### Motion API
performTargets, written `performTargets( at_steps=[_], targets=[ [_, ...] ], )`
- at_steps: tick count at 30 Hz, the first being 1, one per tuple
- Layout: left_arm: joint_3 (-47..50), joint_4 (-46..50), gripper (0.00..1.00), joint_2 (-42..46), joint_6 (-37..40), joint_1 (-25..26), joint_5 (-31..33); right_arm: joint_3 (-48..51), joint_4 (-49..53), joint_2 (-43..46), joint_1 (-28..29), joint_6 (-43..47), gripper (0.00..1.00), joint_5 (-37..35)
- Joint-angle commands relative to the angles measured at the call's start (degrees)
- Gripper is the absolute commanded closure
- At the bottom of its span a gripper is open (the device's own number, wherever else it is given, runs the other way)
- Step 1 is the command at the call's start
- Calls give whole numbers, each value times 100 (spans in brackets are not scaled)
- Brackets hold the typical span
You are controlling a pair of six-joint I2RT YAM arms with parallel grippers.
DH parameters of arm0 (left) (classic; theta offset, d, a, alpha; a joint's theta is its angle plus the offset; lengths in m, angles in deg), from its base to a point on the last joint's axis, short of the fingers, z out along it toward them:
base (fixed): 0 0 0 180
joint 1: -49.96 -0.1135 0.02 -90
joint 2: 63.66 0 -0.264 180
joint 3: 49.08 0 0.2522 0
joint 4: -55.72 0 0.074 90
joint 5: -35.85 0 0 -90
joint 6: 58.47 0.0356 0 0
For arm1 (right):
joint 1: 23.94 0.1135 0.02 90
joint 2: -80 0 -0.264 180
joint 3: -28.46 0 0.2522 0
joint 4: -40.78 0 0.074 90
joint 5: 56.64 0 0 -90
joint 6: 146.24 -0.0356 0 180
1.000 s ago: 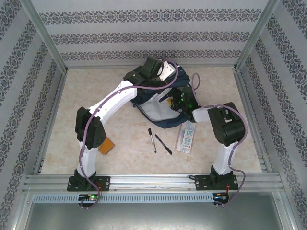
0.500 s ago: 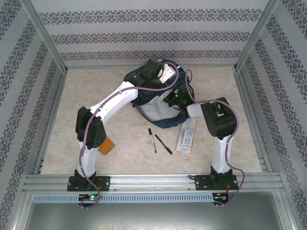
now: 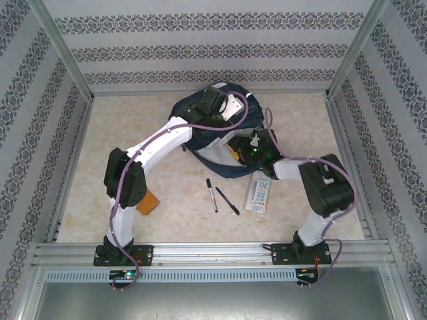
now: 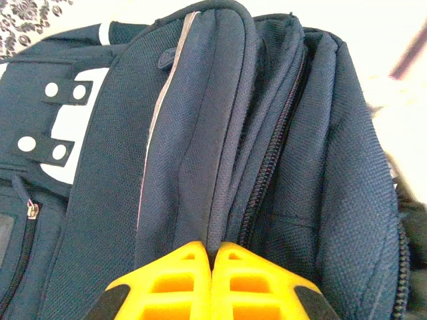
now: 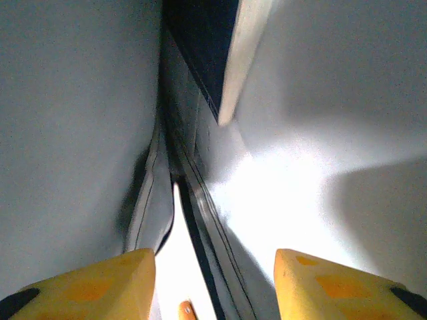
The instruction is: Pack books, pencil case, and school supplies into a backpack
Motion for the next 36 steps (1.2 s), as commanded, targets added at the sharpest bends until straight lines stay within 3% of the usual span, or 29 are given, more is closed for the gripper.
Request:
performTargets(
  at_steps=[1,6,8,9,10,12,15,17,19,22,30,36],
  targets=[
    [181,-534,100,360,82,-70,52,559,874,714,-127,874,47,-20],
    [310,-533,100,351,102,-70,-32,547,3231,2090,-152,2105,39,-688],
    [422,-543,100,359,145,-68,-152,287,4467,2613,-159,2774,34,-1282],
    [482,-559,100,360,151,-70,-239,148,4989,2792,-144,3125,7,-1618],
    [545,-571,100,359,139,-70,-350,-23,5550,2971,-124,3464,2,-2042],
    [664,-616,100,366,28,-70,-500,-283,6363,3249,-76,3924,2,-2704],
    [915,-804,100,385,-142,-70,-548,-519,6946,3513,-206,4335,2,-2969],
    [1049,-926,100,373,-174,-70,-521,-579,7056,3633,-431,4331,2,-2703],
    [1097,-973,100,343,-174,-70,-586,-578,7046,3758,-761,4495,2,-1772],
    [1107,-1018,100,283,-212,-70,-541,-588,7083,3724,-947,4254,4,-1336],
    [1020,-953,100,69,-201,-333,90,-887,7441,2785,-290,4234,22,-1555],
    [1086,-828,100,48,-513,-700,-412,-462,7232,2534,-279,3849,27,-1649]
  ],
)
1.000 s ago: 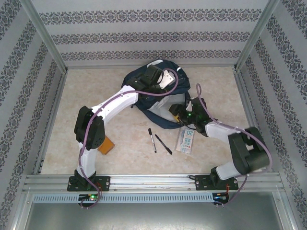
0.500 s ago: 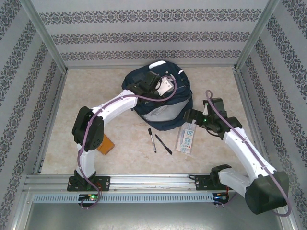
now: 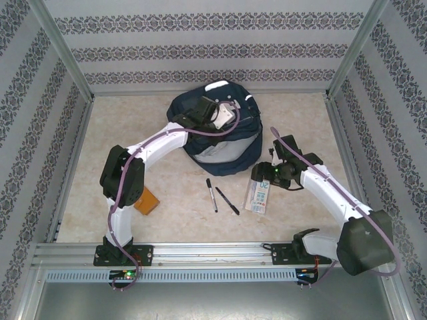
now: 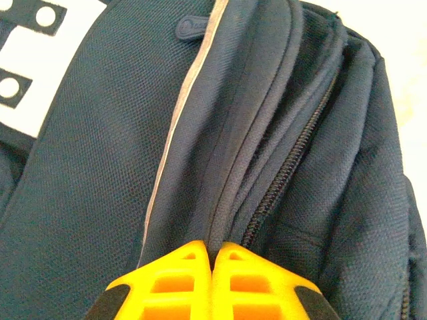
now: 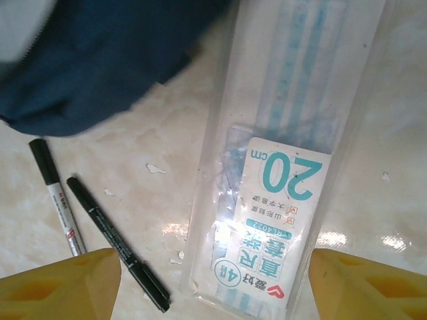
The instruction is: Pack books, pencil case, and school supplies into a backpack
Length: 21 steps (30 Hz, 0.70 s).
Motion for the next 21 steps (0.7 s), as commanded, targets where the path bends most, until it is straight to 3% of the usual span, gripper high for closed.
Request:
performTargets(
  at_steps=[1,13,21],
  targets=[
    [44,-195,100,5,-281,-309,55,330,-55,-87,-59,-232,28,6],
    [284,-425,100,379,-308,-351,-421,939,-778,-724,-316,-116,45,534],
    [186,-300,100,333,-148,-358,-793,950,-800,-682,-343,-49,44,277]
  ],
)
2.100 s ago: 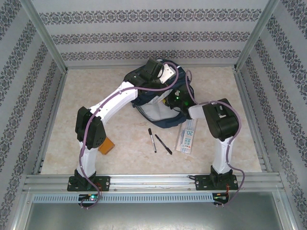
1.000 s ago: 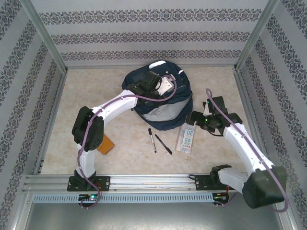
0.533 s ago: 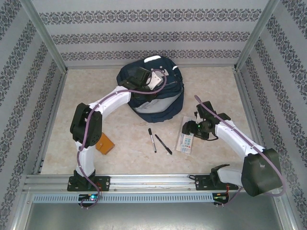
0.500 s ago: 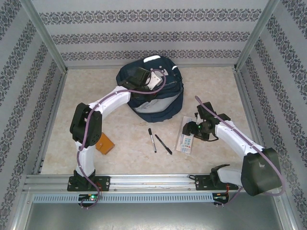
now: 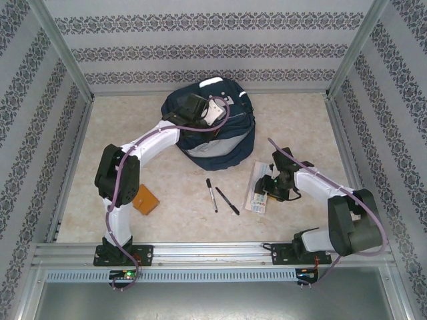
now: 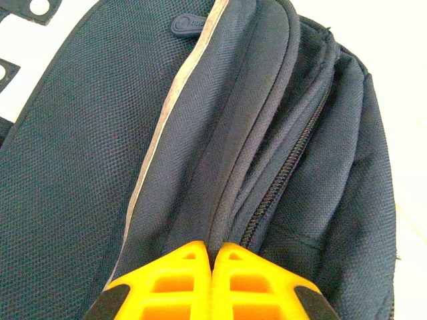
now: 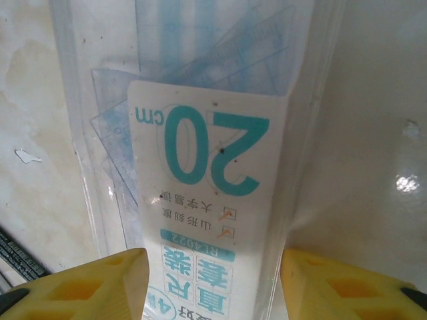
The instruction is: Pack books, pencil case, and school supplies into a backpack
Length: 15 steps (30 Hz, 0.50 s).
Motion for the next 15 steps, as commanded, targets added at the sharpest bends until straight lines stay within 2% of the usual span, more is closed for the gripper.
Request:
performTargets(
  at_steps=[1,2,4,5,7,10,13,15],
  targets=[
    [-96,-43,100,115,-81,-48,-591,-69,64,205,-6,107,43,-195],
    [-124,-4,89,64,-183,-51,-796,-175,171,301,84,178,43,-338],
    [-189,121,46,42,-433,-70,-947,-467,353,407,339,370,42,-553],
    [-231,209,37,82,-605,-118,-988,-657,420,416,479,460,41,-548],
    [-282,282,31,204,-1111,-300,-1022,-1008,498,371,700,518,41,-483],
    [-222,293,28,445,-2217,-825,-1078,-1391,361,331,946,468,41,-335],
    [155,235,28,703,-3246,-1334,-602,-1694,170,269,1100,438,40,-220],
    [455,228,28,749,-3587,-1594,-291,-1937,122,132,1220,462,41,-138]
  ],
)
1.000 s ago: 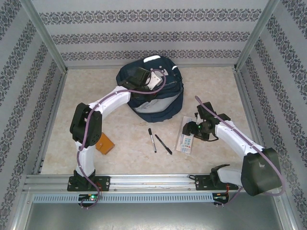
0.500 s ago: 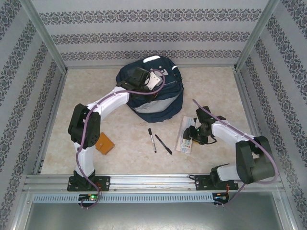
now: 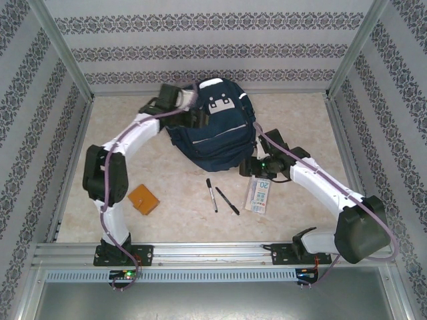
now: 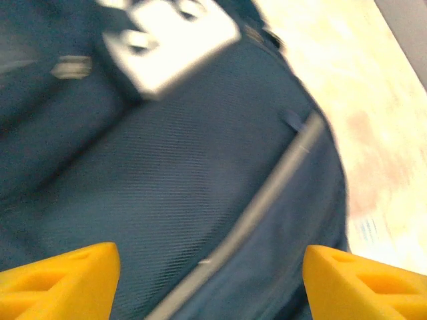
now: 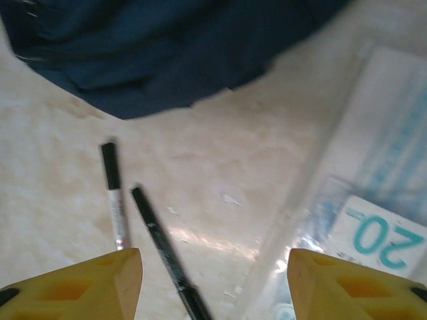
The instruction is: Pack books, pencil case, and school supplies into a backpack
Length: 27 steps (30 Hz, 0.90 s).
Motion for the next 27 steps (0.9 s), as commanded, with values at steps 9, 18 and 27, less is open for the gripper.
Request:
performTargets(
  at_steps=[9,18,27],
  targets=[
    [-61,772,22,-800,-1689,-736,950,-811,-226,-664,576,45,40,172],
    [-308,326,33,-1627,-1998,-735,1009,-881,-239,-1045,744,236,39,324],
    [86,-178,89,-1553,-2174,-654,1032,-1204,-949,-1999,773,-35,41,-131]
  ],
)
